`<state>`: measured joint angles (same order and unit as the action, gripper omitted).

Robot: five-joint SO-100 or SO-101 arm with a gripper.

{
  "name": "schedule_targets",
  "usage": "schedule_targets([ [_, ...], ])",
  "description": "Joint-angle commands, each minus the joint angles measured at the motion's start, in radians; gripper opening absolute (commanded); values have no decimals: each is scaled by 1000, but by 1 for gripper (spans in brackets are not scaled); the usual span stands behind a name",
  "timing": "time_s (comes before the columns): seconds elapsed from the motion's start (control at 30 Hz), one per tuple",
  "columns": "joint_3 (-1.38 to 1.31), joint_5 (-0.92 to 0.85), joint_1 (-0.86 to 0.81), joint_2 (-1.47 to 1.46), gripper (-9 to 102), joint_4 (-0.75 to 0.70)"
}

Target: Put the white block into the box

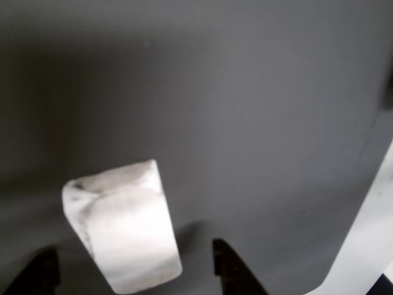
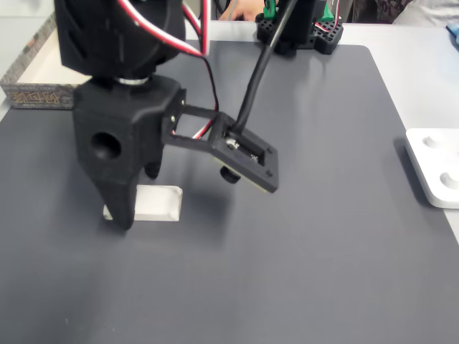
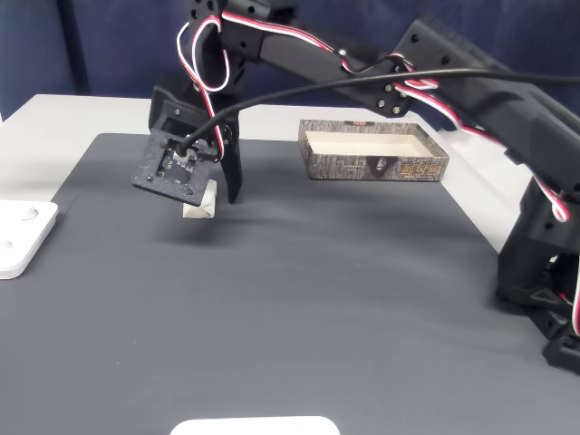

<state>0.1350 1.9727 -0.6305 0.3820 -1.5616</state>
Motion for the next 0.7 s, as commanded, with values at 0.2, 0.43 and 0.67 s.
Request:
schedule_targets([
  [0.2,-71,-3,2,5,35,8],
  [0.43,-84,-2,2,-8,34,8],
  [0.67,-87,0,5,-8,32,8],
])
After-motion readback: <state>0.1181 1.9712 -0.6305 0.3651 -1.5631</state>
